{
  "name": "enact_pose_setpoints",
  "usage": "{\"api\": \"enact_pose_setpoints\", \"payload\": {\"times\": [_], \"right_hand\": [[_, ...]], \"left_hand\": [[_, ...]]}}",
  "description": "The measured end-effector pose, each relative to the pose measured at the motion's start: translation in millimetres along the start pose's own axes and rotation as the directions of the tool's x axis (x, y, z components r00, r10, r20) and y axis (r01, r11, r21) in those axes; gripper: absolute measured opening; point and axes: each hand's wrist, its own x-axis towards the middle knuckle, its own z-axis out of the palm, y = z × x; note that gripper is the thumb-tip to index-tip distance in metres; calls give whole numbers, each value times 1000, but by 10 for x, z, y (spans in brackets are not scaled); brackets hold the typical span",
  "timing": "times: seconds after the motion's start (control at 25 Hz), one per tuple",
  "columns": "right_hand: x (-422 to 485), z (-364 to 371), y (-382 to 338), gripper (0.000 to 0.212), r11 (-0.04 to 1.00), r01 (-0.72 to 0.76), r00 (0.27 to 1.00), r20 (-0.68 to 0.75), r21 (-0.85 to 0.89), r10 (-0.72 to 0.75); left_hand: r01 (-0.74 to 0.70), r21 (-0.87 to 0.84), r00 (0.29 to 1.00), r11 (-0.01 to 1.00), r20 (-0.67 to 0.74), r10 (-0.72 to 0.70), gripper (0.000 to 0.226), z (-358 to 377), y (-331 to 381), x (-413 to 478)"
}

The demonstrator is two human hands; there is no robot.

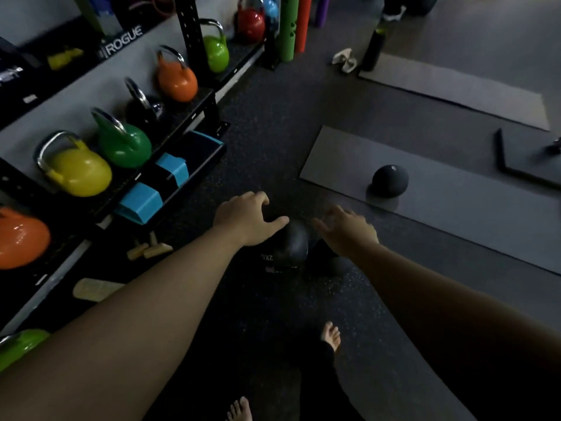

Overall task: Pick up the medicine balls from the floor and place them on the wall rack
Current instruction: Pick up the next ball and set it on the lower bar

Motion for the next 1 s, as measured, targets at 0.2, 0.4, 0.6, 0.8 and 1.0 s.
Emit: {"api": "enact_pose_setpoints", "payload": {"times": [0.2, 0.4, 0.6, 0.8, 1.0], "right_hand": [[1034, 456, 532, 94, 1000, 1, 989, 147, 11, -3], [2030, 1387, 1088, 91, 999, -34, 957, 288, -33, 43], [3000, 2720, 1422, 90, 995, -102, 933, 346, -11, 99], [3883, 3850, 1593, 112, 960, -245, 932, 305, 134, 195], [4383, 4528, 1720, 125, 889, -372, 910, 296, 269, 291]], "left_hand": [[95, -28, 994, 995, 58, -94, 74, 530, 176, 1139], [202, -56, 973, 978, 123, -194, 76, 1490, -106, 2221], [306, -135, 946, 943, 158, -284, 83, 2761, -827, 3319], [394, -208, 912, 895, 213, -352, 106, 3988, -1512, 4137], [447, -431, 895, 784, 232, -382, 104, 4798, -1918, 4631]]}}
